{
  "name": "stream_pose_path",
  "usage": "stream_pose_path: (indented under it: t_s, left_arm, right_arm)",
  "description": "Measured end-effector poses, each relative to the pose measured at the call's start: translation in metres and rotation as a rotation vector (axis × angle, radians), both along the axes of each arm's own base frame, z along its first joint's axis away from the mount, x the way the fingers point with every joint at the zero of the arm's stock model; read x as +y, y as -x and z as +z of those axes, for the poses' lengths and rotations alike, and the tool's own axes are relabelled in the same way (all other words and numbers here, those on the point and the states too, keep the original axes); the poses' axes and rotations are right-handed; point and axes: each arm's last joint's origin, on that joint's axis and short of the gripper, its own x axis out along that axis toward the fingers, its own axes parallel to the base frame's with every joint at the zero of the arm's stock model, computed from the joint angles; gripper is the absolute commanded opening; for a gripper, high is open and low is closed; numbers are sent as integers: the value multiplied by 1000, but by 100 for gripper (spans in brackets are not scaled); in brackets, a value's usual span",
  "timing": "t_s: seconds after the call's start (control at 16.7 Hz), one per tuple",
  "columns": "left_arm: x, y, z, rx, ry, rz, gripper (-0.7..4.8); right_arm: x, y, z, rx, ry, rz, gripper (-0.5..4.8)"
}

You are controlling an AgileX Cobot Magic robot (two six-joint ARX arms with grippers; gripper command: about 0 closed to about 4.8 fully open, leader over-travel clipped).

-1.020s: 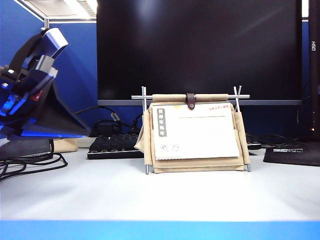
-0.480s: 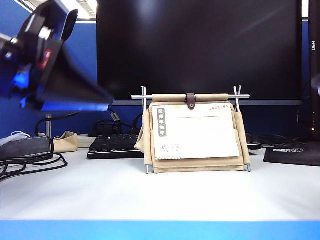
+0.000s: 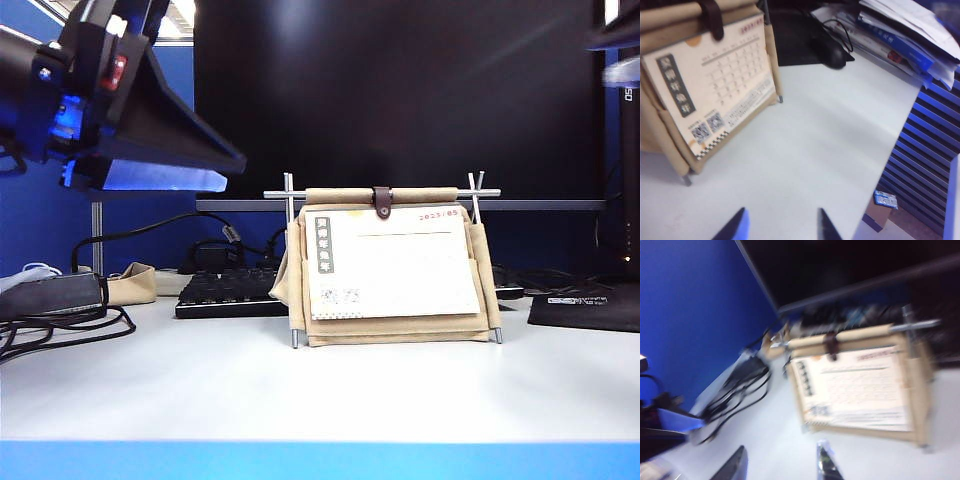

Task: Turn one page of the calendar.

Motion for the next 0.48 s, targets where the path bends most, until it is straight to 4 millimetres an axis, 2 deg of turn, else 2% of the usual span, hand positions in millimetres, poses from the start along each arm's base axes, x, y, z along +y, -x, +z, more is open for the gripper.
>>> stream_pose_path:
  t_s: [0.06,0.18,0.24,0.36,0.48]
  left_arm:
    - [0,0,0,0,1,-1,189]
    - [0,1,0,3,6,-20,189]
    - [0,1,0,4,7,-24,189]
    - [0,1,0,5,7,-25,189]
    - [0,1,0,8,9,-32,189]
  right_arm:
    - [3,-15,9,48,2,50,192]
    - [11,-54,18,139,-2,155,261]
    - [14,-71,16,187,-5,195,287]
    - [21,-117,4,268,-10,225,305]
    - [23,-139,-13,339,-10,224,357]
